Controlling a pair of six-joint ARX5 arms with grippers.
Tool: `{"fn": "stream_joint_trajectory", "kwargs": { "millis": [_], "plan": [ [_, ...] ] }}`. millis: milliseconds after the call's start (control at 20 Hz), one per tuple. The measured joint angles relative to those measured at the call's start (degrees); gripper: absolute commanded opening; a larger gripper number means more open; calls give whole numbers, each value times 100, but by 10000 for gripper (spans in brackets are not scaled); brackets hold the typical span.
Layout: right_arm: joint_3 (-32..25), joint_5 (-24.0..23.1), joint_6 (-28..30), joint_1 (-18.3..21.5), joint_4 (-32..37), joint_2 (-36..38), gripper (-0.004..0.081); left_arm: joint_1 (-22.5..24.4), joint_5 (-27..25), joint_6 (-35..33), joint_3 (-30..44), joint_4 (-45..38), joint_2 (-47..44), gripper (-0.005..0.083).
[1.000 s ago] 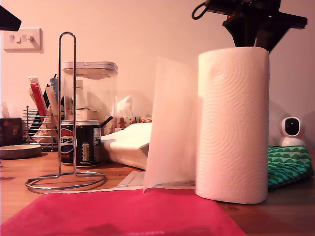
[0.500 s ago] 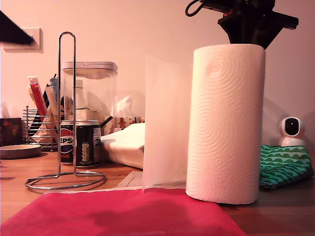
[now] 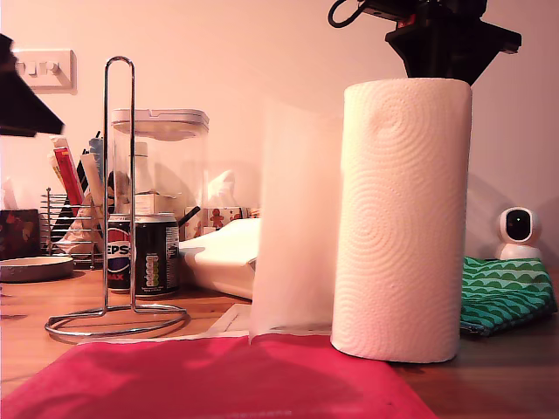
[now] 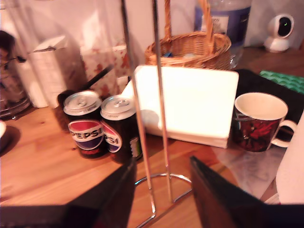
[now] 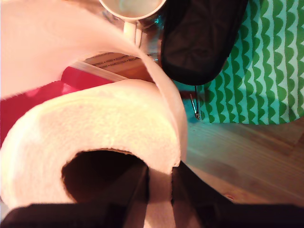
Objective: Insert the paper towel roll into the metallic stand.
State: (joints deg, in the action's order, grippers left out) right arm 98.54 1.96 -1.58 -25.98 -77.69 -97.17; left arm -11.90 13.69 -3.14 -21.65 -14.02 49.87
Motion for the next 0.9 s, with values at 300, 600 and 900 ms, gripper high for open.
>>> {"fn": "stream_joint_trajectory", "kwargs": {
  "millis": [300,600,900],
  "plan": [
    [0,0,-2,0,4,0,-11,55,302,-155,2,-907,1250,347],
    [0,0,-2,0,7,0,-11,149,498,-155,2,-2376,2378,347],
    [0,0,-13,0,11,0,-11,155,531,-146,4,-3814,3823,347]
  ]
}}
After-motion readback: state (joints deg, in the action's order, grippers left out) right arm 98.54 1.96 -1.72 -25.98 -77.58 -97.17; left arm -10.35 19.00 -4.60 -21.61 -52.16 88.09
